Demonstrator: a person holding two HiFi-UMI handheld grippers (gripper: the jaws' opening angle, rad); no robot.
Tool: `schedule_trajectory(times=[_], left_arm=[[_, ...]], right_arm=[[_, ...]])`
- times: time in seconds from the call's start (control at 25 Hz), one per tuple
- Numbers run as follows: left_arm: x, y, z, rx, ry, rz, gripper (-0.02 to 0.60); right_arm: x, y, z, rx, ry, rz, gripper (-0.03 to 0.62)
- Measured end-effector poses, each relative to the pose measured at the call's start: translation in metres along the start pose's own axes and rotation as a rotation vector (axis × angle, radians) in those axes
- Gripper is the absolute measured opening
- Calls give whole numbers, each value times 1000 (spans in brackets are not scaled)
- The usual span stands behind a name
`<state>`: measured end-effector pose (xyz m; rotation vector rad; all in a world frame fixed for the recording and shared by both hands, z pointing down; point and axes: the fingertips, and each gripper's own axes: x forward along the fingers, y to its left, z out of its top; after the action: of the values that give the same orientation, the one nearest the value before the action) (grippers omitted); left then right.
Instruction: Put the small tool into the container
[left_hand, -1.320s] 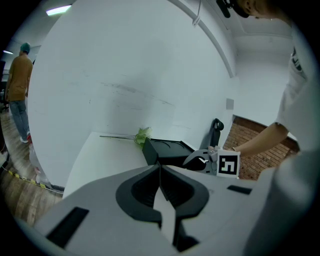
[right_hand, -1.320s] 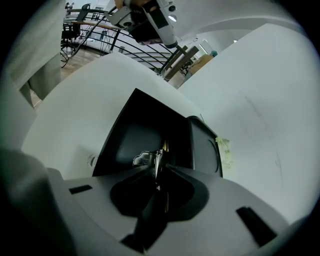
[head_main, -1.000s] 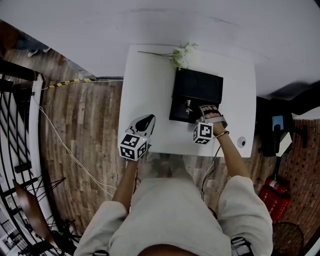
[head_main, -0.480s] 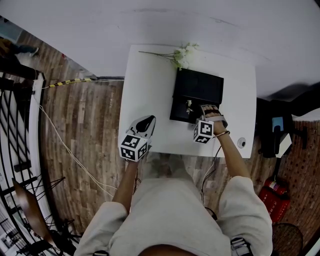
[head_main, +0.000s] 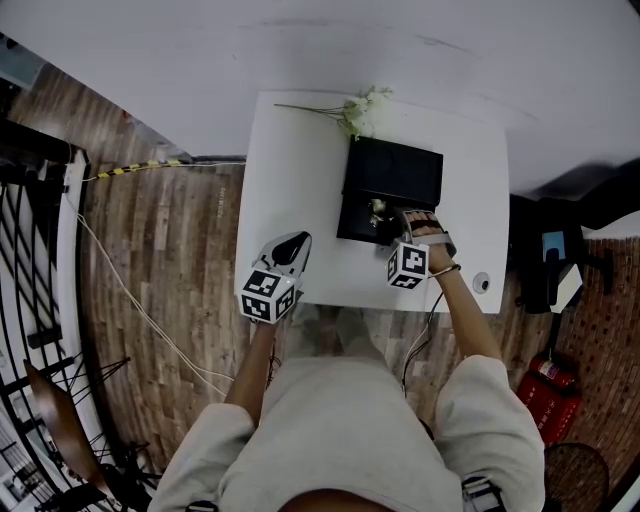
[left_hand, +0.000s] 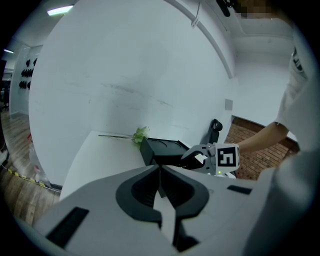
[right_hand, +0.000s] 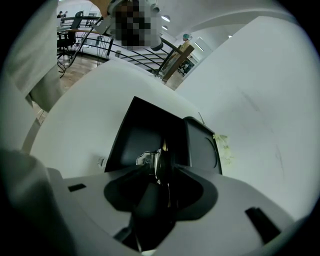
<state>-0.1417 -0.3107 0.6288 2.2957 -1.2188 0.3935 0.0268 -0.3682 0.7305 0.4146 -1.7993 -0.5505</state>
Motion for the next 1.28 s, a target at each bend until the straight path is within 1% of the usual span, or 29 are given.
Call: schedule_trajectory(times=[0.08, 0.32, 0.56, 0.68, 0.76, 0.96, 1.28], left_arm=[[0, -1, -1, 2, 0, -3, 16], [-4, -8, 1, 18, -5, -12, 16], [-2, -19, 4, 33, -10, -29, 15], [-1, -25, 7, 42, -12, -36, 15], [-1, -28, 8, 45, -14, -39, 15], [1, -33, 8, 50, -12, -43, 16], [2, -40, 13, 59, -24, -50, 17]], right_arm=[[-3, 1, 0, 6, -2, -5, 150], [-23, -3, 5, 18, -12, -60, 116], [-38, -1, 2, 65, -13, -93, 50], [-45, 2, -4, 102, -9, -104, 17], [-50, 4, -7, 133, -10, -108, 6], [-61, 7, -9, 252, -30, -110, 0], [-85, 1, -6, 580, -116, -146, 0]])
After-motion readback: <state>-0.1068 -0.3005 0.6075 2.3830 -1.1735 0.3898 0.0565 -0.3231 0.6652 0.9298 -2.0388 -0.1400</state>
